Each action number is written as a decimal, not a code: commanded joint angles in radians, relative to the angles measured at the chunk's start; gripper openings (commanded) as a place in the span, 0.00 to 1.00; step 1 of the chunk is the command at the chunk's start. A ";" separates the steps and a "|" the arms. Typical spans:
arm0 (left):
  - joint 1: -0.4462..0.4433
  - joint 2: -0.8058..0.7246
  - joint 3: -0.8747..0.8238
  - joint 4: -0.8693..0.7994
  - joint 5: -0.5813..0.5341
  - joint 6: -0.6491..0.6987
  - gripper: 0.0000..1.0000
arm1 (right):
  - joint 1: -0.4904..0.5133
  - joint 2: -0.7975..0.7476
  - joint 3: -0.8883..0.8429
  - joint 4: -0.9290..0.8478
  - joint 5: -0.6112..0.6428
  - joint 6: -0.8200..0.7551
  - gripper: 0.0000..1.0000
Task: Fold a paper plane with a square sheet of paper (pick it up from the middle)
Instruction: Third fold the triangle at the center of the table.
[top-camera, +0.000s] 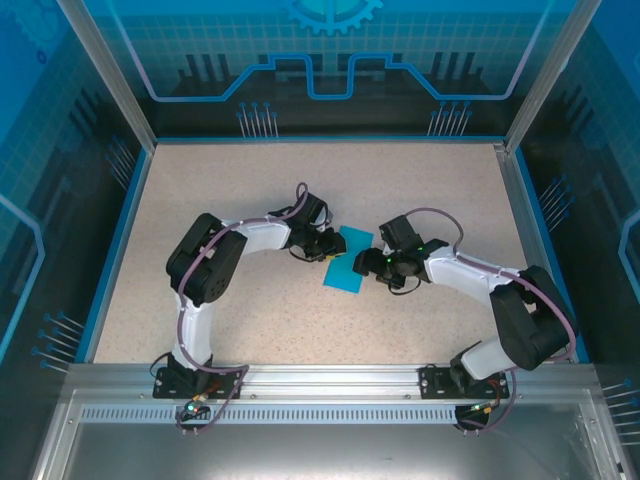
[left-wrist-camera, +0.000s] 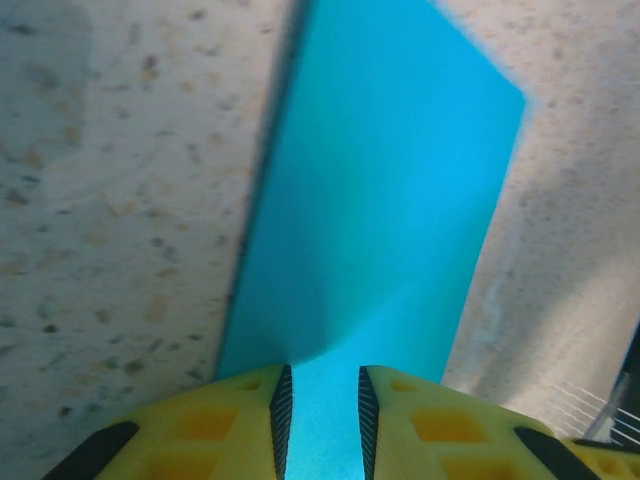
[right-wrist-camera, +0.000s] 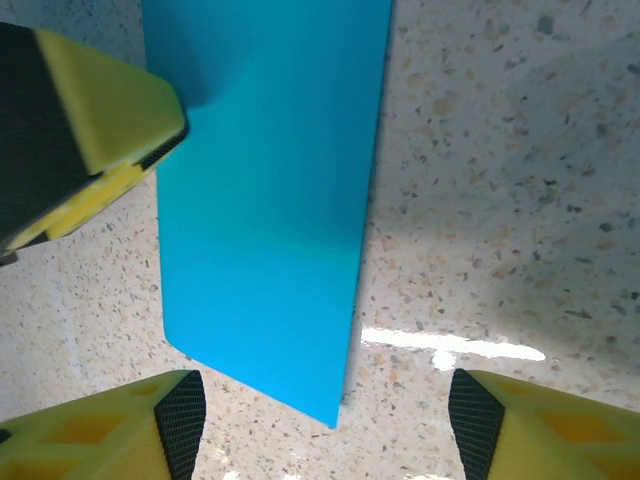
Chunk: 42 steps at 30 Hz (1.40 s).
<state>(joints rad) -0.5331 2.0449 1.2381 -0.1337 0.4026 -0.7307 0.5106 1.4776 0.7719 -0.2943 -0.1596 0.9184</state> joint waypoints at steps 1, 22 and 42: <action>-0.005 0.022 0.030 -0.090 -0.053 0.019 0.27 | 0.012 0.021 0.006 0.003 -0.047 0.049 0.69; -0.002 0.061 0.058 -0.157 -0.071 0.007 0.27 | 0.083 0.150 0.041 0.089 -0.153 0.181 0.67; -0.003 0.062 0.055 -0.167 -0.070 0.007 0.27 | 0.080 0.110 -0.052 0.263 -0.146 0.291 0.52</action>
<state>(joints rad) -0.5343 2.0621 1.2942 -0.2241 0.3737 -0.7311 0.5838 1.6211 0.7387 -0.0692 -0.3191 1.1690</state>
